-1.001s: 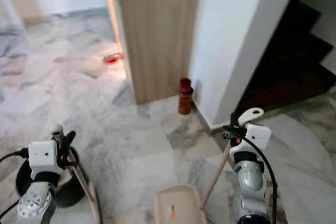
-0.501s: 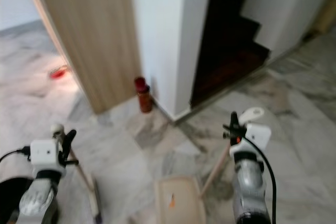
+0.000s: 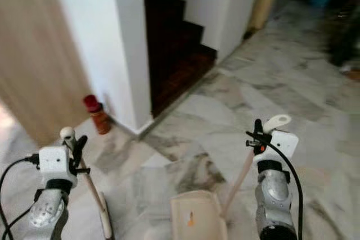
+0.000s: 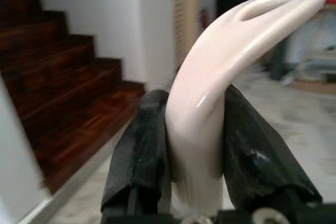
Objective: Sweep floor
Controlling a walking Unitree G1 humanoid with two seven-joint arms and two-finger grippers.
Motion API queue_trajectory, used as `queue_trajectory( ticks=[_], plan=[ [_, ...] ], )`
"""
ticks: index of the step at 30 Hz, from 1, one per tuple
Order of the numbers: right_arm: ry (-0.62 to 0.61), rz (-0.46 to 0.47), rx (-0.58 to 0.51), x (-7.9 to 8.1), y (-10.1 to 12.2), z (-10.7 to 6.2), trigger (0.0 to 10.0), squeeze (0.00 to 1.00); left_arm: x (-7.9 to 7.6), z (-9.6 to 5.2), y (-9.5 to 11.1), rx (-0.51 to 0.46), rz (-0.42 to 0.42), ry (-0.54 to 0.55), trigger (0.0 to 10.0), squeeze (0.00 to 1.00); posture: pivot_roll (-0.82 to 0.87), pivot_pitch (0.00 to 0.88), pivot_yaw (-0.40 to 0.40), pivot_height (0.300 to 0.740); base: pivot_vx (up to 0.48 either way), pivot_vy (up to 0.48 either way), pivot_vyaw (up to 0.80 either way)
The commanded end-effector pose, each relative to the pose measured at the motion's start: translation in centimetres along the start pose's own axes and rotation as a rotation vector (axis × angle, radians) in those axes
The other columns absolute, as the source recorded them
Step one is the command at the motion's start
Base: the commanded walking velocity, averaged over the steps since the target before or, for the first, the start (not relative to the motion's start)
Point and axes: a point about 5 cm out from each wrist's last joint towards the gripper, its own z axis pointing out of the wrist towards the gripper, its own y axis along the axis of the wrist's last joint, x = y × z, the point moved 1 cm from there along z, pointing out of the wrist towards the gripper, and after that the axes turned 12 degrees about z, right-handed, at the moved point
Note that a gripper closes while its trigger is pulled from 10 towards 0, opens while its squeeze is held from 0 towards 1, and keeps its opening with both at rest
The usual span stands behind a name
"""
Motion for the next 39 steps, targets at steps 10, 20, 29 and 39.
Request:
queue_trajectory(
  ticks=[10,20,29,39],
  plan=[
    [-0.004,0.026,-0.042,0.8,0.1,-0.1,10.0,0.0,0.6,0.5,0.6,-0.046,0.018,-0.018,10.0,0.0,-0.08,0.0,0.025,0.74,0.0,0.0,-0.8],
    [-0.005,0.026,-0.037,0.7,-0.1,-0.4,10.0,0.0,0.7,0.3,0.4,-0.049,0.022,-0.028,10.0,0.0,-0.07,0.0,0.032,0.74,0.0,0.0,-0.8],
    [0.001,0.037,-0.045,1.3,0.0,-0.3,10.0,0.0,0.6,0.4,0.7,-0.055,0.029,-0.04,10.0,0.0,-0.04,0.0,0.044,0.74,0.0,0.0,-0.8],
    [0.008,0.042,-0.032,1.6,-0.2,-0.1,10.0,0.0,1.1,-0.1,0.4,-0.043,0.024,0.005,10.0,0.0,-0.02,0.0,0.02,0.74,0.0,-0.144,-0.8]
  ],
)
